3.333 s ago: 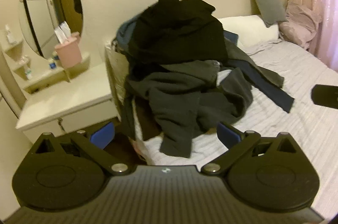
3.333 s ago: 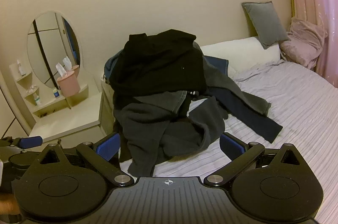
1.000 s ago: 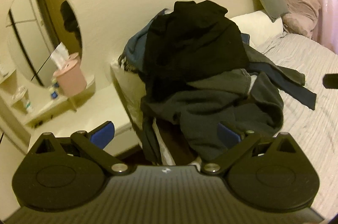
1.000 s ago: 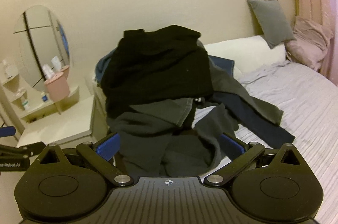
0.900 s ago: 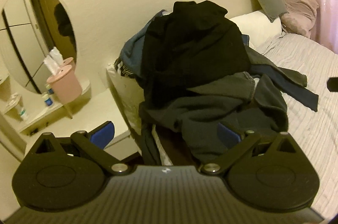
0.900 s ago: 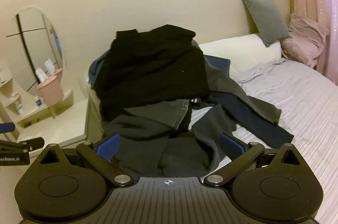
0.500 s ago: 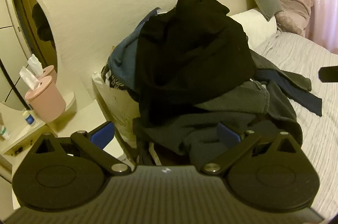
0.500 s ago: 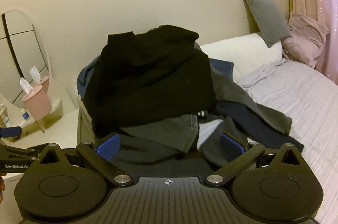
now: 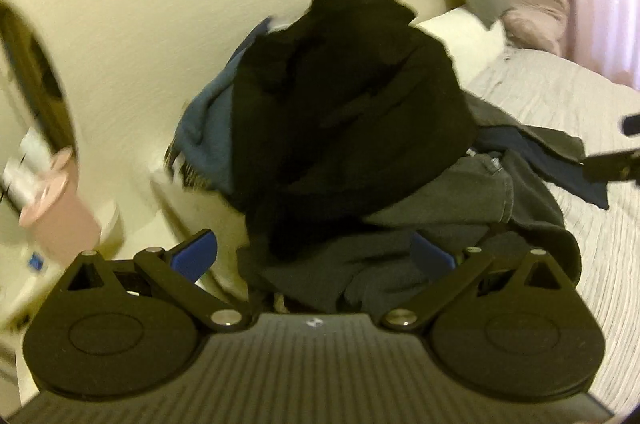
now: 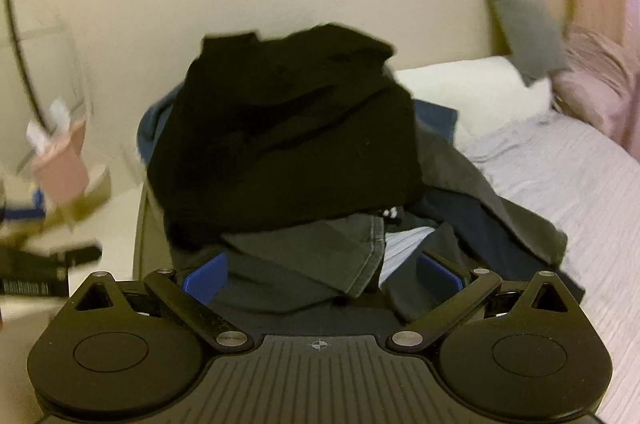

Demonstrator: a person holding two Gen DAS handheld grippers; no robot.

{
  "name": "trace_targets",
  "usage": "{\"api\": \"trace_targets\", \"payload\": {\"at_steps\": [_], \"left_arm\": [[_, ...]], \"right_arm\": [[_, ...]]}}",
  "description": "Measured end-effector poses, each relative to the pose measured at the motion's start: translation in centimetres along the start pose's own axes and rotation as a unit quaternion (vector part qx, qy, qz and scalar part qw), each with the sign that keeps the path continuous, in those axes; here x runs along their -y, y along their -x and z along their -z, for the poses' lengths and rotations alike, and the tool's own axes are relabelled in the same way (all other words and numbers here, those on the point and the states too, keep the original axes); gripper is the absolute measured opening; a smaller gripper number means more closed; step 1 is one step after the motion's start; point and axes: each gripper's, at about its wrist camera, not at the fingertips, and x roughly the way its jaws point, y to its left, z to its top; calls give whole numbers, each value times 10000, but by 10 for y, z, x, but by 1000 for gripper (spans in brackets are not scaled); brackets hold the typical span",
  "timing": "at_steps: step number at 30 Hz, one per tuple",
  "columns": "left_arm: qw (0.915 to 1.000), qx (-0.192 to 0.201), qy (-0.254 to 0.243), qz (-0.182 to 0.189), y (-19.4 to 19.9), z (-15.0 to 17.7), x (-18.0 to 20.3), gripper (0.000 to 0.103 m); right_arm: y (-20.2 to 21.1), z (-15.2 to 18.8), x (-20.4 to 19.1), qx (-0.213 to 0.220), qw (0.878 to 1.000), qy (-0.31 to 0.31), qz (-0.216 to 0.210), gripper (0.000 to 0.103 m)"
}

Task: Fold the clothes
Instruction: 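Grasp the black trousers with both grippers and lift them from the pile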

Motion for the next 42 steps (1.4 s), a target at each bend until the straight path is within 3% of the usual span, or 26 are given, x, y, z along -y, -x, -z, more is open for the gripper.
{"api": "trace_targets", "payload": {"at_steps": [5, 9, 16, 22, 26, 28, 29, 31, 33, 36, 42], "left_arm": [[9935, 586, -972, 3, -15, -40, -3, 102], [9852, 924, -1435, 172, -41, -70, -11, 102], [9691, 1357, -1992, 522, -94, -95, -13, 102], [9507, 1601, -2574, 655, -127, -91, -13, 99], [9481, 1527, -2721, 609, -143, -83, -16, 95], [9494, 1507, -2696, 570, -148, -80, -19, 95], [9498, 1516, -2679, 554, -150, -78, -21, 95], [9477, 1612, -2701, 542, -150, -76, -23, 95], [9452, 1650, -2749, 611, -147, -75, -21, 95], [9418, 1735, -2785, 726, -138, -75, -16, 95], [9304, 2076, -2813, 1104, -98, -73, 16, 95]], "right_arm": [[-28, -23, -5, 220, 9900, 1391, -4, 103], [-60, -62, -7, 532, 9669, 2494, -56, 102], [-141, -108, -13, 511, 9076, 4166, -59, 102], [-209, -120, -21, 475, 8327, 5517, -87, 102], [-249, -129, -24, 246, 8099, 5858, -150, 101], [-264, -128, -26, 12, 8022, 5970, -123, 59], [-267, -126, -26, -62, 8039, 5947, -41, 52], [-272, -122, -26, -185, 8085, 5880, 122, 27], [-264, -116, -21, -122, 8201, 5714, 281, 15], [-234, -109, -2, 96, 8431, 5351, 515, 10], [-130, -76, 67, 368, 8823, 4570, 1063, 8]]}}
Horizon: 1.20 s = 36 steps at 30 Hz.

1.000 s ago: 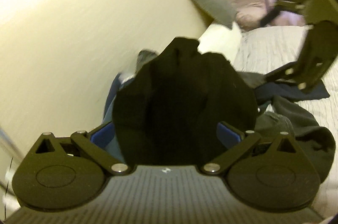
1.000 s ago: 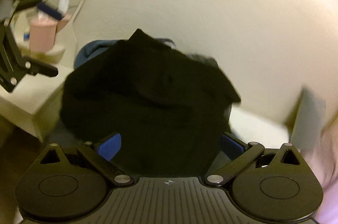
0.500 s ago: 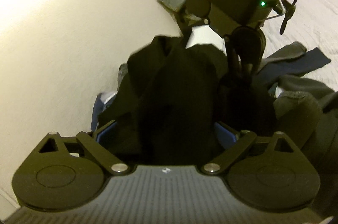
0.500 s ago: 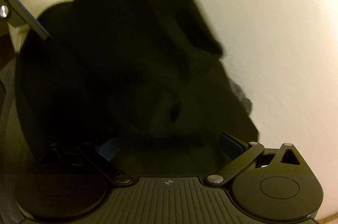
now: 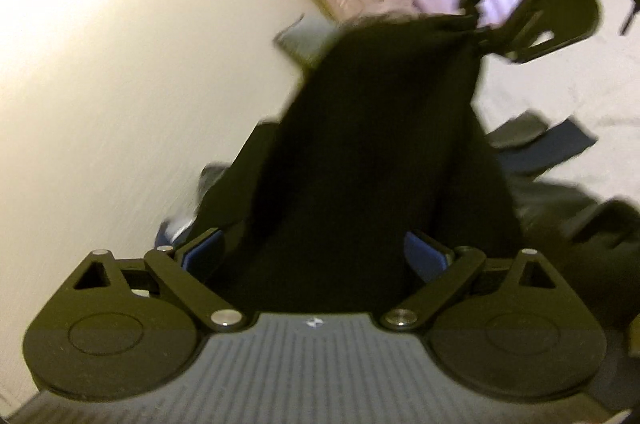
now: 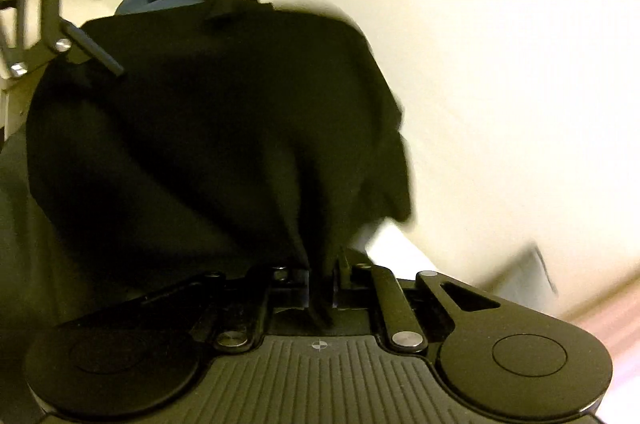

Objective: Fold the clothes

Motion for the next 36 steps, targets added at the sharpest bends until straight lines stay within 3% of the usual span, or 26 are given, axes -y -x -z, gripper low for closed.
{"api": "trace_targets", "payload": {"at_steps": [5, 9, 11, 14, 20, 23, 26, 27, 33, 35, 36], "left_arm": [[9955, 661, 140, 665, 41, -37, 53, 95], [9843, 867, 241, 1520, 60, -56, 109, 95], [9749, 883, 274, 2025, 64, -65, 143, 95], [9546, 857, 311, 2837, 69, -80, 196, 95], [9187, 982, -314, 3813, 94, -111, 303, 95], [9063, 1035, -573, 4057, 111, -128, 352, 95], [9023, 943, -760, 4138, 119, -148, 410, 95], [9012, 853, -809, 4172, 119, -156, 430, 95], [9069, -8, -990, 4096, 117, -186, 536, 95], [9073, -189, -1227, 4017, 119, -183, 565, 95], [9056, -210, -1387, 4003, 123, -178, 575, 95]], "right_arm": [[112, 95, 3, -637, 9915, -1016, 508, 8], [207, 179, -14, -1536, 9649, -1932, 902, 7], [253, 222, -28, -2121, 9412, -2378, 1121, 7], [318, 277, -48, -3012, 8957, -2926, 1466, 7], [443, 377, -91, -4348, 8005, -3602, 2009, 6], [500, 419, -103, -4732, 7671, -3800, 2081, 6], [537, 466, -111, -4952, 7456, -3987, 2000, 6], [546, 482, -112, -4998, 7407, -4038, 1962, 6], [569, 562, -79, -4685, 7543, -4256, 1743, 7], [570, 601, -105, -4599, 7527, -4376, 1743, 7], [575, 617, -114, -4586, 7512, -4407, 1764, 14]]}}
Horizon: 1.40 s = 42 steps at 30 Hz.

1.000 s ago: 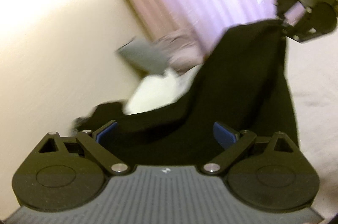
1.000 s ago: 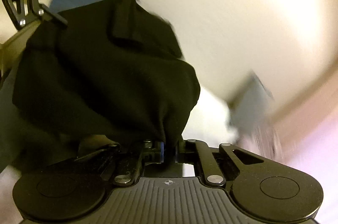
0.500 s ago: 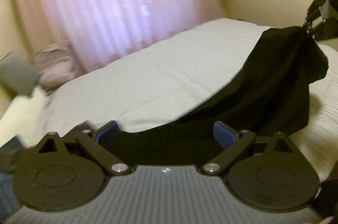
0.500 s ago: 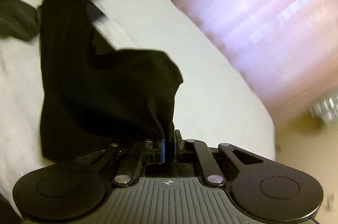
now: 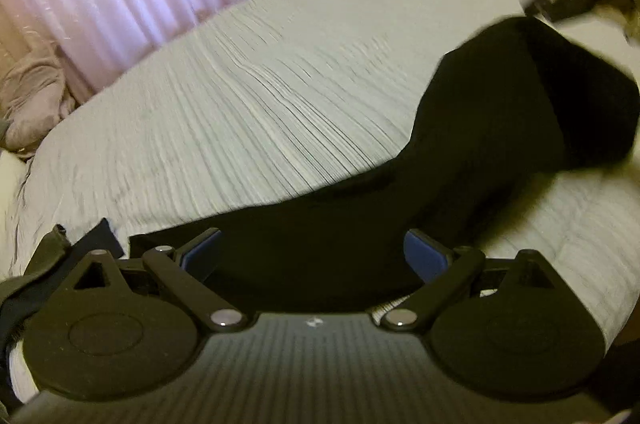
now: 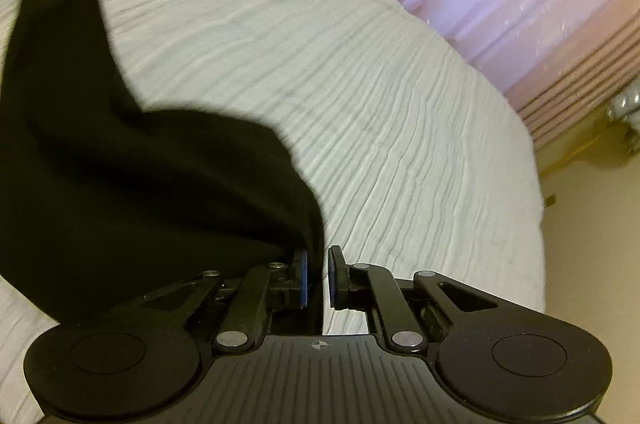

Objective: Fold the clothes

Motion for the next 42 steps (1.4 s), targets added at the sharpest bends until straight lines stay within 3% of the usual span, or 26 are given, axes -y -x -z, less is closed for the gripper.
{"api": "trace_targets", "payload": {"at_steps": [1, 2, 3, 4, 7, 10, 13, 16, 17, 19, 20, 24, 26, 27, 28, 33, 37, 39, 41, 42], "left_arm": [[9999, -85, -139, -6, -6, 2, 10, 95], [9991, -143, -402, -1, -13, 2, 23, 95], [9976, -207, -664, -2, -16, 6, 33, 95], [9953, -271, -926, -3, -20, 10, 43, 95], [9872, -321, -1563, -1, -36, 23, 62, 95], [9814, -355, -1883, 92, -61, 30, 69, 95], [9780, -370, -2039, 252, -88, 29, 65, 94], [9770, -351, -2070, 380, -101, 26, 59, 94], [9767, -365, -2074, 407, -105, 25, 57, 93], [9762, -396, -2098, 378, -113, 24, 45, 93], [9759, -411, -2110, 363, -118, 23, 39, 93], [9771, -601, -2013, 351, -134, 29, 13, 86], [9734, -722, -2113, 514, -143, 35, 9, 76], [9714, -782, -2163, 595, -148, 38, 7, 75], [9698, -740, -2212, 712, -148, 42, 8, 76], [9581, -739, -2597, 951, -153, 65, 16, 76], [9509, -813, -2849, 890, -166, 78, 20, 73], [9497, -850, -2862, 947, -171, 78, 19, 59], [9528, -889, -2689, 1095, -169, 71, 15, 37], [9538, -891, -2623, 1162, -167, 67, 13, 33]], "right_arm": [[-5, 1, 5, 37, 10000, 12, 88, 38], [5, 13, 12, 161, 9997, -8, 196, 54], [15, 24, 19, 284, 9991, -27, 305, 82], [19, 35, 28, 397, 9985, -76, 372, 88], [13, 69, 33, 359, 9979, -532, 97, 88], [21, 109, 9, 85, 9961, -833, -285, 88], [35, 148, -34, -312, 9949, -687, -672, 88], [39, 164, -70, -354, 9956, -320, -802, 88], [38, 164, -77, -335, 9960, -279, -779, 87], [30, 159, -88, -310, 9962, -284, -761, 66], [22, 156, -97, -321, 9963, -211, -768, 62], [6, 150, -131, -456, 9955, 186, -814, 61], [3, 146, -140, -572, 9948, 219, -818, 41], [7, 144, -140, -618, 9945, 178, -830, 18], [11, 141, -140, -653, 9944, 138, -813, 2], [41, 139, -115, -634, 9960, -418, -467, 0], [63, 147, -94, -693, 9948, -721, -170, 0], [71, 149, -82, -740, 9929, -919, -135, 0], [74, 150, -76, -697, 9907, -1148, -234, 0], [75, 153, -84, -658, 9912, -1123, -256, 0]]}}
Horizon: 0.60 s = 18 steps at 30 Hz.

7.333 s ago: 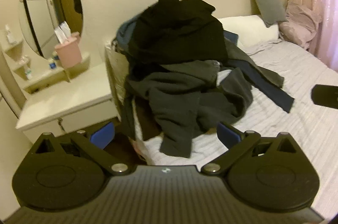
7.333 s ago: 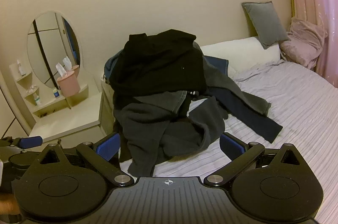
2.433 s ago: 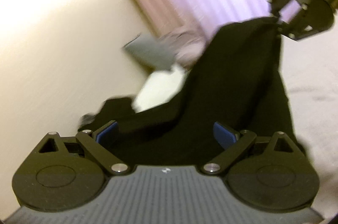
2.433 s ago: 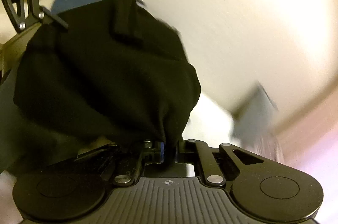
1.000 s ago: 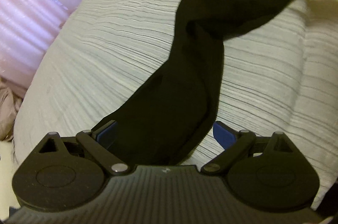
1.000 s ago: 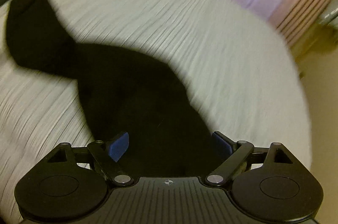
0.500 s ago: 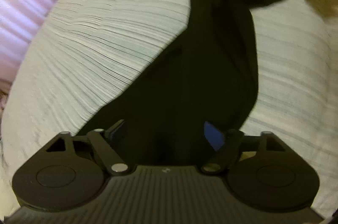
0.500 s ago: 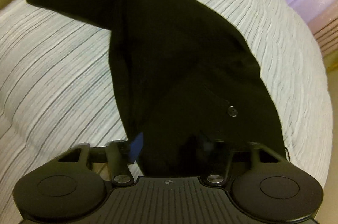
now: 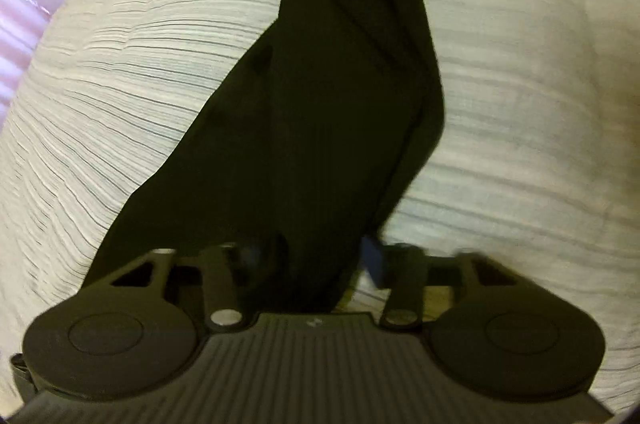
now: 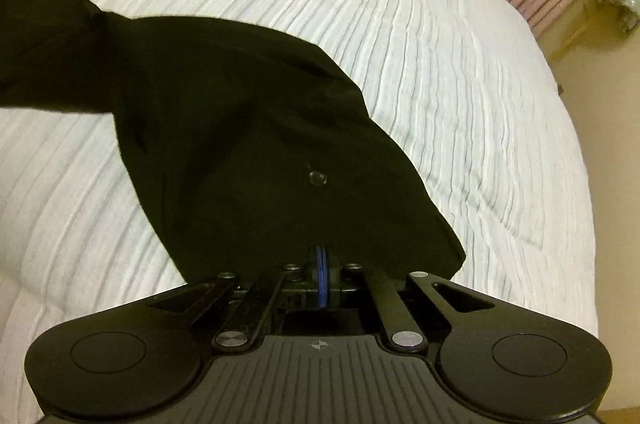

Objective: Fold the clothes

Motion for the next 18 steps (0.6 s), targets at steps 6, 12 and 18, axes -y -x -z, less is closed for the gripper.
{"api": "trace_targets", "payload": {"at_steps": [6, 12, 18], "left_arm": [[9995, 124, 74, 276, 20, -1, -12, 23], [9998, 154, -85, 120, 24, 5, -14, 38], [10000, 67, -16, -30, 26, 23, -17, 41]], "right_arm": [[-3, -5, -46, 219, 9989, 295, -279, 1], [-33, -14, -78, 289, 9978, 328, -507, 2], [-47, -10, -93, 420, 9979, 194, -453, 58]]}}
